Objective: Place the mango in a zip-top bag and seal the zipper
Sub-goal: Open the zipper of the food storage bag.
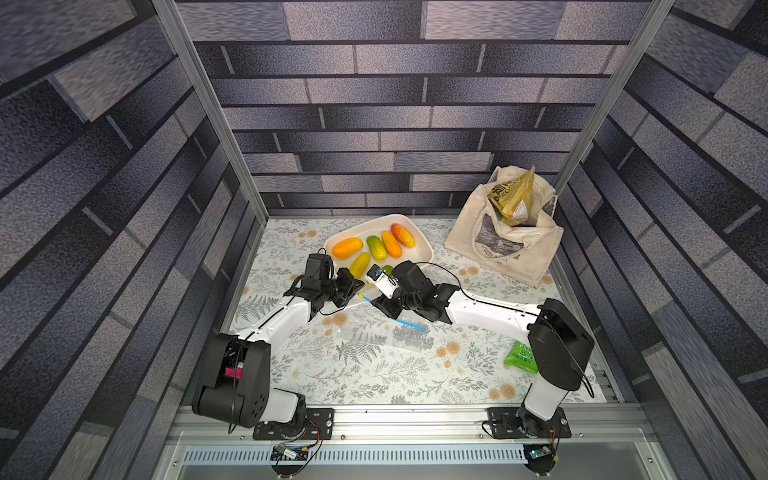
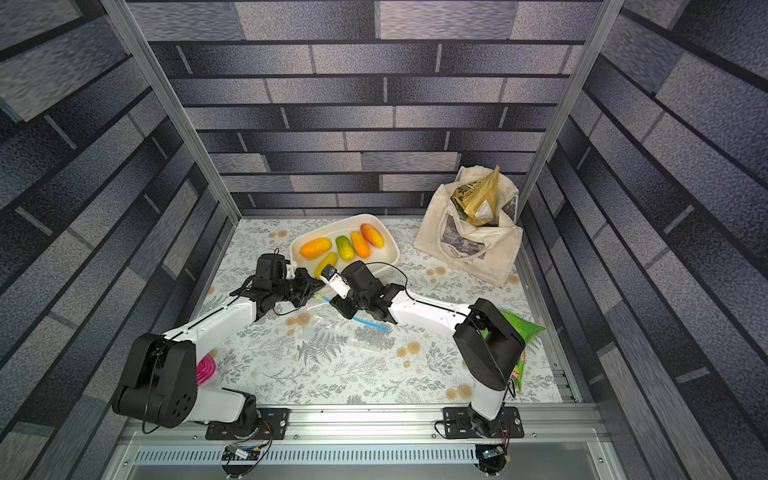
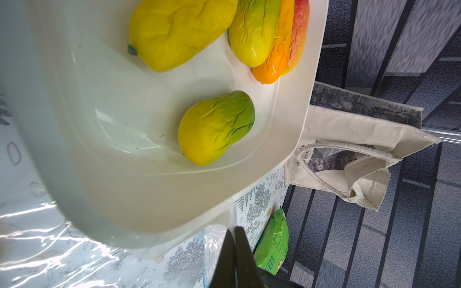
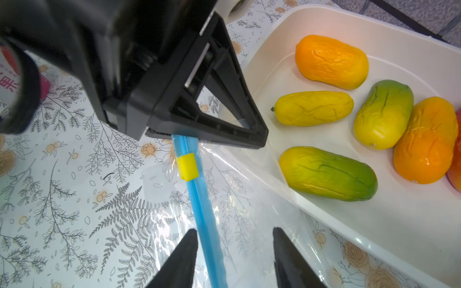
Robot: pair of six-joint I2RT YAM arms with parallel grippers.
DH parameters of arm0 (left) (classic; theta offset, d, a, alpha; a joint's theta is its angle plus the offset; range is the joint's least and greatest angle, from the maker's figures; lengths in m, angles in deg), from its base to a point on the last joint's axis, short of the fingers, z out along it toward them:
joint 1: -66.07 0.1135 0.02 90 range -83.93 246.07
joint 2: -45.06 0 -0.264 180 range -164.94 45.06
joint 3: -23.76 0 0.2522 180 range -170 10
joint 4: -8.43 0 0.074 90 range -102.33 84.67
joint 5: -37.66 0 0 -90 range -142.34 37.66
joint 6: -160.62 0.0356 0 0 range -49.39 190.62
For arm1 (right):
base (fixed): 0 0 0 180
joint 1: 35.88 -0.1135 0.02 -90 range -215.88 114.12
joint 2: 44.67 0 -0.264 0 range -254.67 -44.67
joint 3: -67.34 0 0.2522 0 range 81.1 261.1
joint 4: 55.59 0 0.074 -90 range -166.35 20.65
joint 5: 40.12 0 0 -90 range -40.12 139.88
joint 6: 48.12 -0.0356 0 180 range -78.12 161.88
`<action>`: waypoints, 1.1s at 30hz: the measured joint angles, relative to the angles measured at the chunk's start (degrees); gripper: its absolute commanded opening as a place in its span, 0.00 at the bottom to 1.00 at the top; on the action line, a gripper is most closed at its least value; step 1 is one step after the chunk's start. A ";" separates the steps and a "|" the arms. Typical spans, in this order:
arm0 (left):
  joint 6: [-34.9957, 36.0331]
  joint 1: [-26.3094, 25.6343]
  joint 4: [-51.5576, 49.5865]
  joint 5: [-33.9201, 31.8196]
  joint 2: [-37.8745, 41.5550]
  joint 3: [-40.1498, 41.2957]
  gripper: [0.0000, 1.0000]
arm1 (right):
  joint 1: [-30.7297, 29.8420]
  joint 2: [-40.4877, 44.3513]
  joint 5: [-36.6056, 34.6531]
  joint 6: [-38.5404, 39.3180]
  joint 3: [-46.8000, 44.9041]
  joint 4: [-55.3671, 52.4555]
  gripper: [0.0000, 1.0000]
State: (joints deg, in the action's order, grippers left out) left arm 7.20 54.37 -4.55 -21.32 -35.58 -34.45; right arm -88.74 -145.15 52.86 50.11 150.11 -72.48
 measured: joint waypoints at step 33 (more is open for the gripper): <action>0.00 0.00 -0.57 0.00 0.00 -1.01 0.00 | 0.00 -1.90 -2.34 3.87 -1.62 2.58 0.54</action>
State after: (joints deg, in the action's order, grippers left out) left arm 7.20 54.37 -5.12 -21.32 -35.58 -35.45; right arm -88.74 -147.05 50.52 53.98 148.49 -69.90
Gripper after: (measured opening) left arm 0.045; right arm 0.540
